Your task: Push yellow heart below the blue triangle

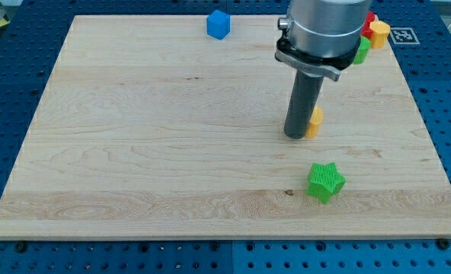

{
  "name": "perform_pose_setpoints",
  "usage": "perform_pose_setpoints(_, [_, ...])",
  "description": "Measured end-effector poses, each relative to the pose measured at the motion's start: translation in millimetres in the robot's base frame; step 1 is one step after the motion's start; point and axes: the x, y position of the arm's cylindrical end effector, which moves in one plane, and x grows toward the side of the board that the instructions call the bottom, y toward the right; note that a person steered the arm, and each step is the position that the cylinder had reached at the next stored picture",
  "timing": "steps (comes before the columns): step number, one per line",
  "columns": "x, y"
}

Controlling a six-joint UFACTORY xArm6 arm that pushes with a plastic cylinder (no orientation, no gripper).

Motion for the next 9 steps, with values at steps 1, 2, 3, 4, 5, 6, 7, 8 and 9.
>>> perform_pose_setpoints(1, [-0.9,19.9])
perform_pose_setpoints(2, [2.0,40.0])
perform_pose_setpoints(3, [0.0,58.9])
perform_pose_setpoints(4, [-15.8,67.2])
perform_pose_setpoints(5, [-36.3,67.6])
perform_pose_setpoints(6, [-53.4,67.6])
perform_pose_setpoints(7, [-71.9,67.5])
perform_pose_setpoints(8, [-83.5,67.5])
perform_pose_setpoints(9, [-95.6,67.5])
